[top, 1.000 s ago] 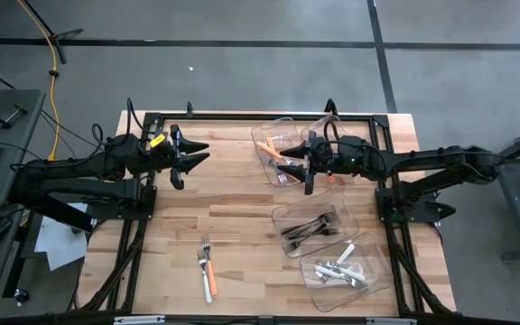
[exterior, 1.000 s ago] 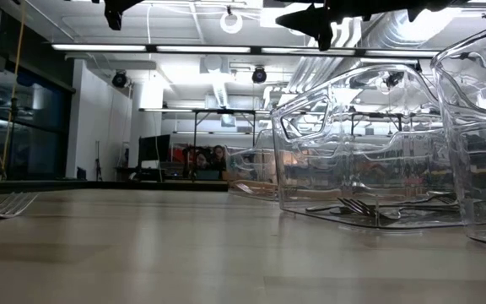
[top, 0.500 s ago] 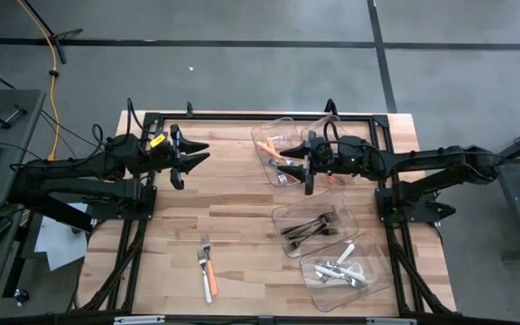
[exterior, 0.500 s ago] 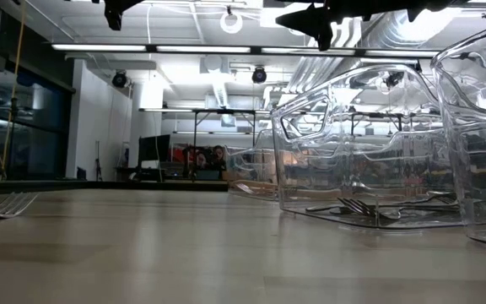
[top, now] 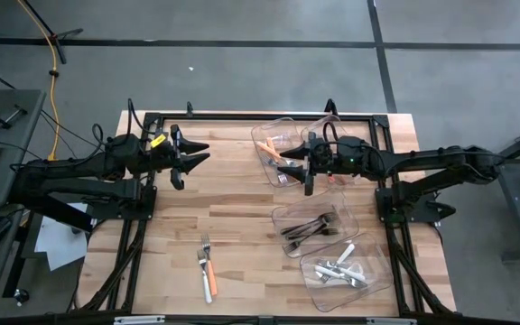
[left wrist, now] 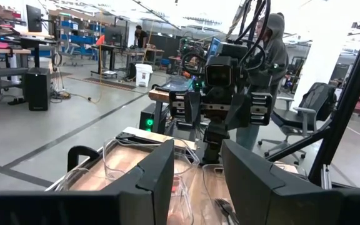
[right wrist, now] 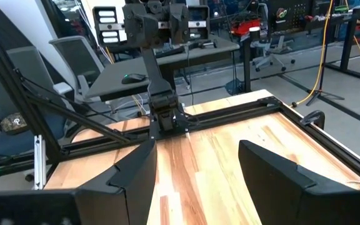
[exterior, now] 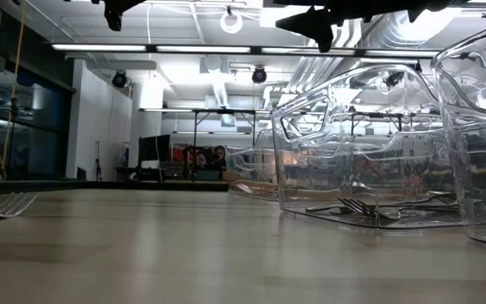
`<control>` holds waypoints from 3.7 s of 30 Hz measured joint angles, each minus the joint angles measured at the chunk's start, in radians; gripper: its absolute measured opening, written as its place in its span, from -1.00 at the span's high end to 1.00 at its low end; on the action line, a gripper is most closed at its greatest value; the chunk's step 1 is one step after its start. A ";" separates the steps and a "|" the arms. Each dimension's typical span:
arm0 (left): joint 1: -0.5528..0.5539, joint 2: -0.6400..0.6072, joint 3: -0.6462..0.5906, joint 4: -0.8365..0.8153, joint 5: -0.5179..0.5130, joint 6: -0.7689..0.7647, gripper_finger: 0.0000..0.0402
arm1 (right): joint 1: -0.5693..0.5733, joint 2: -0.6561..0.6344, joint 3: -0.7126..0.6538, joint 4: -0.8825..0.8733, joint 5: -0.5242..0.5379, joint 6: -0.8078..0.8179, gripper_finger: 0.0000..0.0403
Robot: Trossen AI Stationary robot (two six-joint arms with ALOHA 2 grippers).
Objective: Sort silverware by color (type)
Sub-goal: Move the white fork from the bottom
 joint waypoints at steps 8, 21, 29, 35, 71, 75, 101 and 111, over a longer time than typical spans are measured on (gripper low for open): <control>0.000 0.000 0.000 -0.006 0.000 -0.001 0.39 | 0.000 0.000 0.000 -0.025 0.000 0.000 -0.05; 0.000 0.000 0.000 -0.172 0.070 -0.236 0.39 | 0.000 0.000 0.000 -0.043 0.022 0.001 -0.05; -0.024 0.000 0.000 -0.302 0.123 -0.430 0.39 | 0.000 0.000 0.000 -0.062 0.022 0.001 -0.05; -0.139 0.045 0.000 -0.493 0.136 -0.618 0.39 | 0.000 0.000 0.000 -0.102 0.023 0.001 -0.05; -0.876 0.711 0.000 -0.181 0.051 -1.614 0.68 | -0.001 0.000 0.001 -0.230 0.022 0.000 -0.05; -0.879 0.760 0.009 -0.171 0.059 -1.539 0.96 | -0.001 0.000 0.001 -0.234 0.022 0.000 -0.05; -0.881 0.978 0.043 -0.016 0.093 -1.125 1.00 | -0.002 0.000 0.000 -0.295 0.067 0.001 -0.05; -0.881 1.004 0.043 -0.017 0.085 -1.094 1.00 | -0.002 0.000 0.000 -0.302 0.066 0.000 -0.05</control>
